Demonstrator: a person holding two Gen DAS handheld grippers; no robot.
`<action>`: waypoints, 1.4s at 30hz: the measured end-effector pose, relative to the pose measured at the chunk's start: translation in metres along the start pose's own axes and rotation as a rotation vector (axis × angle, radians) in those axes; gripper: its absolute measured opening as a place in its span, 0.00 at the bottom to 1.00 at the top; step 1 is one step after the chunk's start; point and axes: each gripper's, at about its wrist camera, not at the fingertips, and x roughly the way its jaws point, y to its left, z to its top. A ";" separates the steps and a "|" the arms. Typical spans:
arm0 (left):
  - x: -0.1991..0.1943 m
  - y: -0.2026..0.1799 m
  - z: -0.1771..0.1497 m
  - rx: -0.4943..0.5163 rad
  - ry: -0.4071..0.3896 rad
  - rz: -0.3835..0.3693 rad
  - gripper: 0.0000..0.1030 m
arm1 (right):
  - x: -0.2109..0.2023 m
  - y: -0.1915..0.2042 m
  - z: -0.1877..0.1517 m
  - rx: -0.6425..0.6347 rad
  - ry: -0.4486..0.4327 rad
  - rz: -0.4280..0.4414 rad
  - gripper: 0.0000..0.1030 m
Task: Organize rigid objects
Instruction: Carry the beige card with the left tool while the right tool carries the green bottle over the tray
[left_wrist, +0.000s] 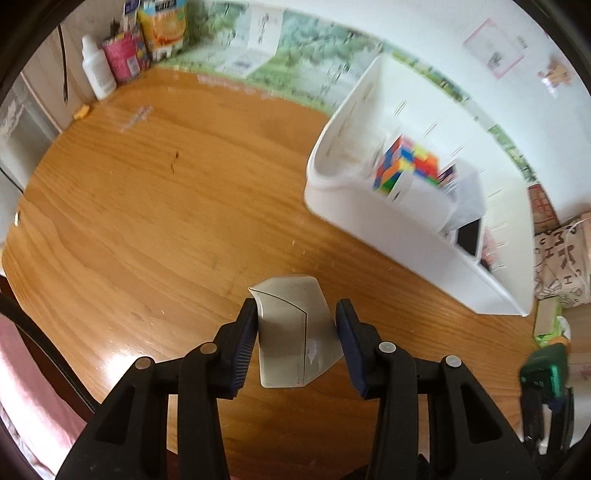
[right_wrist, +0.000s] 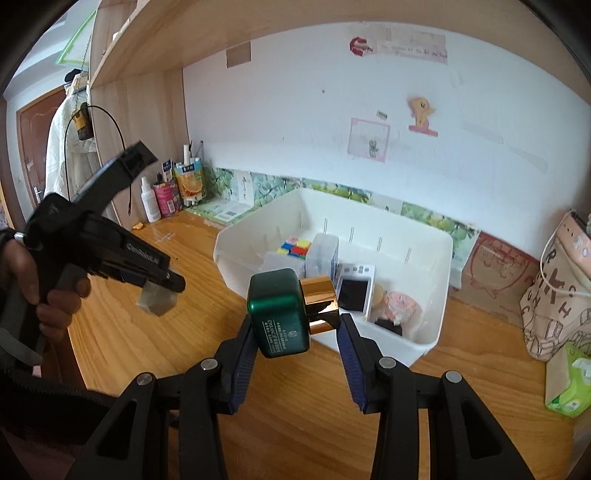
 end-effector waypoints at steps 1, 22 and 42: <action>-0.007 -0.003 0.001 0.008 -0.017 -0.003 0.45 | -0.001 0.000 0.004 -0.002 -0.011 -0.002 0.42; -0.052 -0.071 0.070 0.248 -0.222 -0.054 0.45 | 0.032 -0.036 0.057 0.070 -0.139 -0.143 0.42; 0.006 -0.135 0.072 0.477 -0.300 -0.197 0.45 | 0.101 -0.091 0.032 0.249 -0.028 -0.150 0.42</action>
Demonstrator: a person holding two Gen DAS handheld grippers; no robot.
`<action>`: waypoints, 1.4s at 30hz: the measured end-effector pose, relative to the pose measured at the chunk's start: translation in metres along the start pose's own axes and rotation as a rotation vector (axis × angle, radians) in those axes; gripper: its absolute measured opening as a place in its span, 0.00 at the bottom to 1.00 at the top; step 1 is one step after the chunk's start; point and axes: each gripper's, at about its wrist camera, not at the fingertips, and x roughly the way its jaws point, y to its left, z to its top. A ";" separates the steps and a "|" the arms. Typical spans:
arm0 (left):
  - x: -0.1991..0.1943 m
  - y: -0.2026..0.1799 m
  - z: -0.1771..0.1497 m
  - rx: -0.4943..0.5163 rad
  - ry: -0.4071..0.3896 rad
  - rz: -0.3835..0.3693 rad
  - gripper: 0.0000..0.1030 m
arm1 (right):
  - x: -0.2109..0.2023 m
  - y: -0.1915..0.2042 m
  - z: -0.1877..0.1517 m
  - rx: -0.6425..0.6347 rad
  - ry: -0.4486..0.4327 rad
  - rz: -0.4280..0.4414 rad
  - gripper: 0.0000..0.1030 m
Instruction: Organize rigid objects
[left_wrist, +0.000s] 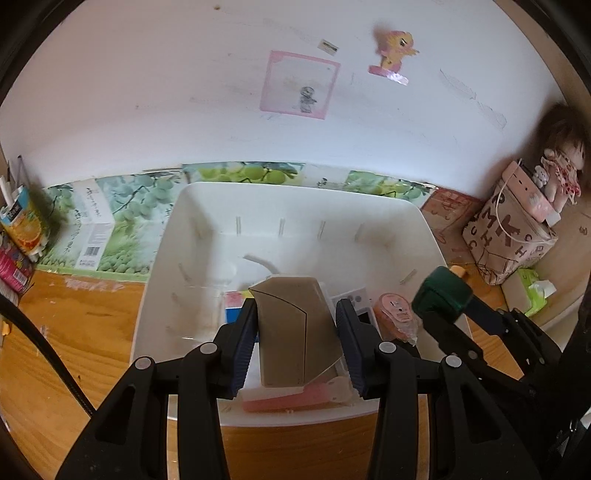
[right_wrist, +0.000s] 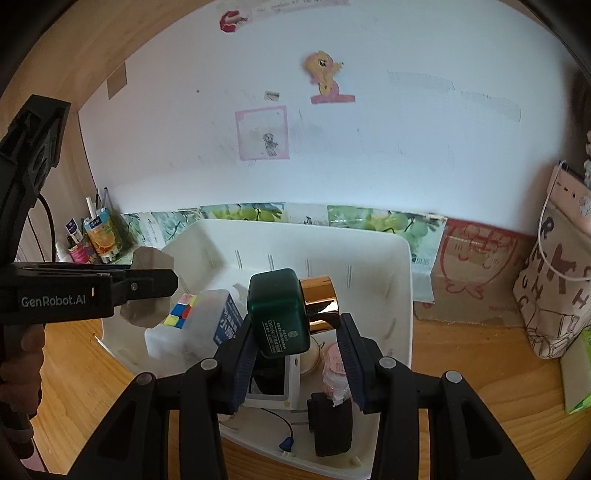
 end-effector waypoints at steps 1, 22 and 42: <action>0.002 -0.002 0.001 0.002 0.002 -0.001 0.45 | 0.001 -0.001 0.000 0.006 0.003 0.001 0.42; -0.038 -0.005 -0.004 -0.011 -0.086 0.056 0.65 | -0.046 0.011 0.011 -0.001 -0.110 0.071 0.61; -0.132 0.001 -0.085 -0.165 -0.155 0.068 0.85 | -0.159 0.018 -0.014 0.115 -0.179 0.073 0.82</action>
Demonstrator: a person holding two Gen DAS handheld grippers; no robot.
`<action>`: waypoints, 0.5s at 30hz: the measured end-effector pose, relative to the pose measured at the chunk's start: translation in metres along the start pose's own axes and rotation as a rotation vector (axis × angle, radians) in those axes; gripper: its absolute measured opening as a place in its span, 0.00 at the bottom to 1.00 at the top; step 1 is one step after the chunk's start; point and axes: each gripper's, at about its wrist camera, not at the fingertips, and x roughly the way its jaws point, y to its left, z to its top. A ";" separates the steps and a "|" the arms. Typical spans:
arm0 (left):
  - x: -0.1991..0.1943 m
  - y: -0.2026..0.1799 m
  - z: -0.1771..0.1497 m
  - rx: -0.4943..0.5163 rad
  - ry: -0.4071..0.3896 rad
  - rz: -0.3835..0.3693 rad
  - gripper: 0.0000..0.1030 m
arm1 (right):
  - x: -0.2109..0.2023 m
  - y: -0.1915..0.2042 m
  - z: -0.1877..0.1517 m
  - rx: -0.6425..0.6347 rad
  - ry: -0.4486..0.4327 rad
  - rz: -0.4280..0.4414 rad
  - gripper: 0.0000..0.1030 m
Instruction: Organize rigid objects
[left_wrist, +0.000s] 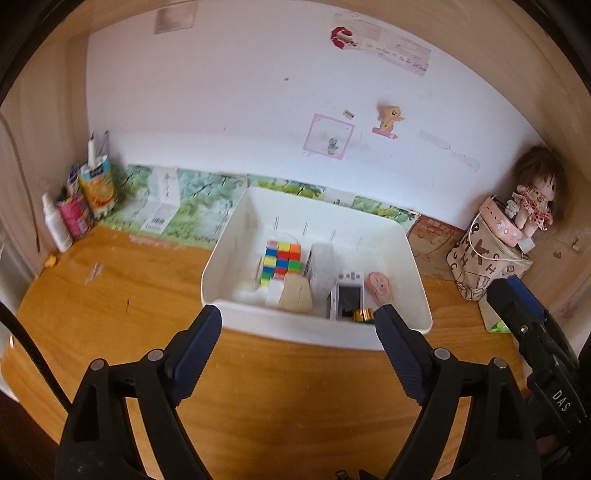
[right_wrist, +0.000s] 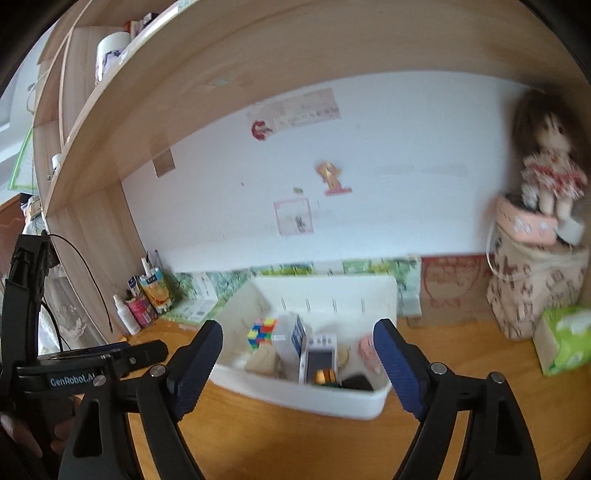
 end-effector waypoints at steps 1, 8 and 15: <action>-0.002 0.001 -0.004 -0.011 0.006 -0.001 0.85 | -0.002 -0.001 -0.004 0.011 0.015 -0.002 0.82; -0.011 0.000 -0.033 -0.040 0.059 -0.007 0.92 | -0.009 -0.002 -0.036 0.075 0.145 0.017 0.82; -0.024 0.008 -0.063 -0.073 0.102 0.011 0.97 | -0.013 0.014 -0.056 0.029 0.238 0.031 0.86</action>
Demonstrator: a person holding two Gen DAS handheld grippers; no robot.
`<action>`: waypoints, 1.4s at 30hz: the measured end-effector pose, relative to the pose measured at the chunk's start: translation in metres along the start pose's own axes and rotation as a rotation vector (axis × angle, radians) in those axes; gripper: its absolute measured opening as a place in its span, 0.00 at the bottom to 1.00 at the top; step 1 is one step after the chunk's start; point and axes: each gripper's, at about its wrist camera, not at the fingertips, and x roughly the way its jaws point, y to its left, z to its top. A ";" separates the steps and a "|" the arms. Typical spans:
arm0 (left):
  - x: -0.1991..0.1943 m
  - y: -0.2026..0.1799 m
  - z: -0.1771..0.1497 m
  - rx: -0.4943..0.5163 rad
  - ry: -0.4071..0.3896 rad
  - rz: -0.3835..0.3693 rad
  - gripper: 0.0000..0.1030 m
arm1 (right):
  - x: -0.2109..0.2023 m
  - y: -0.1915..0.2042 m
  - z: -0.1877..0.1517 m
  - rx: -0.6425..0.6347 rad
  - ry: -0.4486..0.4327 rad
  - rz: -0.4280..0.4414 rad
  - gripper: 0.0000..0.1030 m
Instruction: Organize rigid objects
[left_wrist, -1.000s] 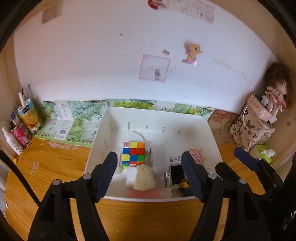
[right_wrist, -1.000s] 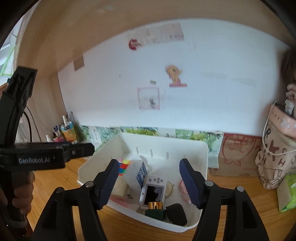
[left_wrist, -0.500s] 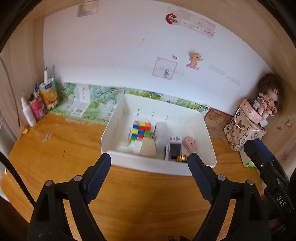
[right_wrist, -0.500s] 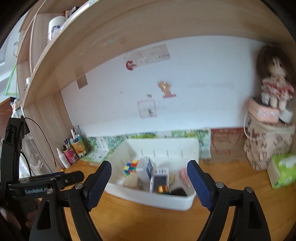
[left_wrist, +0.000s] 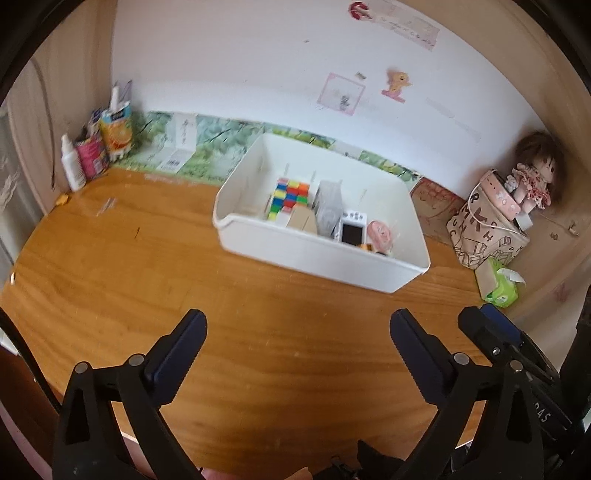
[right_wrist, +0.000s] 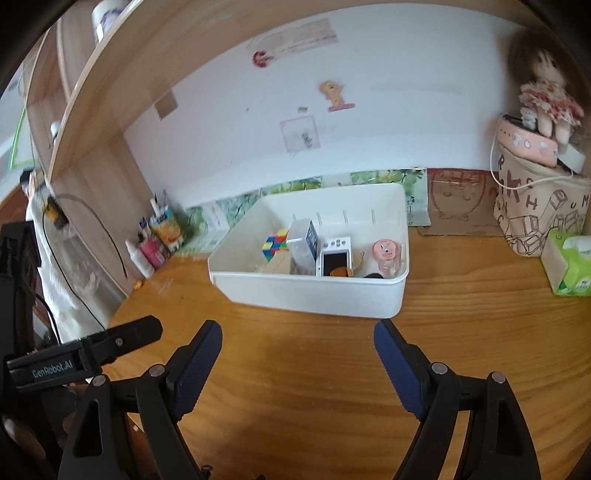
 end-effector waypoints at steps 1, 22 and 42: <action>-0.002 0.004 -0.003 -0.012 0.002 0.003 0.97 | 0.000 0.004 0.000 -0.013 0.001 0.000 0.94; -0.005 0.022 0.029 0.054 0.028 0.046 0.99 | -0.003 0.061 0.019 -0.006 0.161 -0.076 1.00; 0.003 0.032 0.052 0.130 0.076 0.119 0.99 | 0.019 0.063 0.027 0.067 0.214 -0.200 1.00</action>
